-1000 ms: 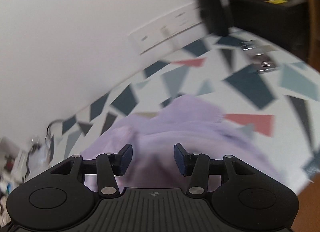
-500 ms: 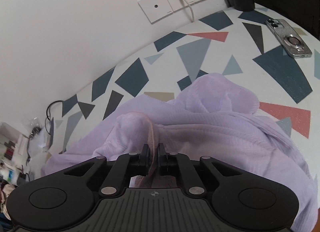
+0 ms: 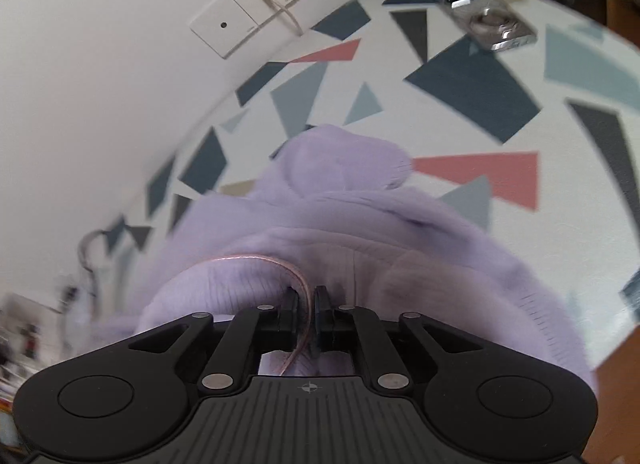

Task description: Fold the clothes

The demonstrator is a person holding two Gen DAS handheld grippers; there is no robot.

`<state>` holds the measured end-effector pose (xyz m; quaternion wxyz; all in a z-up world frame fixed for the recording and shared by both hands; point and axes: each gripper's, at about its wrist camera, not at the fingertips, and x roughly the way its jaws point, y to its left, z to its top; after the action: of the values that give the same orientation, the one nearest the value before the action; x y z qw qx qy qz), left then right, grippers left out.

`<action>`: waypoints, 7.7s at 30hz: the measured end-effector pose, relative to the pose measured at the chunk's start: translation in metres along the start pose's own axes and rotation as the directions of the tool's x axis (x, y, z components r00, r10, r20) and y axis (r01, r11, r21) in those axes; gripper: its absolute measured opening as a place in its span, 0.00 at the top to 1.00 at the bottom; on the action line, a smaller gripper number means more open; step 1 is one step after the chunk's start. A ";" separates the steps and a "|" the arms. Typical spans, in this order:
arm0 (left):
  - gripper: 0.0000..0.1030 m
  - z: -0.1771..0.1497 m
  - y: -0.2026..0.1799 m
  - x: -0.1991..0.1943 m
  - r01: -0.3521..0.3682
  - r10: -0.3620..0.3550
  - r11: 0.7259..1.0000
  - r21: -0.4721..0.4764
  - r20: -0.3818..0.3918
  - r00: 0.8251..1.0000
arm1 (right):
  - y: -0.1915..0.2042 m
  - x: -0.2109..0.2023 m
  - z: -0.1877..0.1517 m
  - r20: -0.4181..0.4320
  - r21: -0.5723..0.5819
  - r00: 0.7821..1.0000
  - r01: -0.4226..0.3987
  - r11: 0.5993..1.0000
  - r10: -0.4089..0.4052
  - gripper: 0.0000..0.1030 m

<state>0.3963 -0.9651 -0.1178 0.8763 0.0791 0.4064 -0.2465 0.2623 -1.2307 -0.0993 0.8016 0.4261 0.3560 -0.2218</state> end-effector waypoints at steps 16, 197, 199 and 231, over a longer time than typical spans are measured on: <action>0.63 0.010 -0.016 0.006 0.009 -0.009 1.000 0.018 -0.038 0.999 | 0.082 -0.044 0.000 0.215 -0.299 0.974 0.138 0.944 -0.075 0.53; 1.00 -0.037 -0.027 0.030 0.087 -0.073 0.909 0.407 -0.048 0.996 | 0.021 0.017 -0.036 0.211 -0.175 0.967 0.182 0.968 -0.144 0.91; 1.00 -0.050 -0.020 0.020 0.106 -0.085 0.916 0.387 -0.070 0.994 | 0.018 0.001 -0.028 0.232 -0.132 0.966 0.146 0.980 -0.113 0.91; 0.94 0.013 -0.053 0.076 0.135 -0.133 0.900 0.415 -0.033 0.991 | 0.107 0.004 0.196 0.533 -0.199 0.827 -0.081 0.977 0.177 0.98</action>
<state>0.4204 -1.0437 -0.1625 0.8195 0.2363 0.3507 -0.3867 0.4097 -1.3378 0.0292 0.9158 0.2991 0.0993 -0.2489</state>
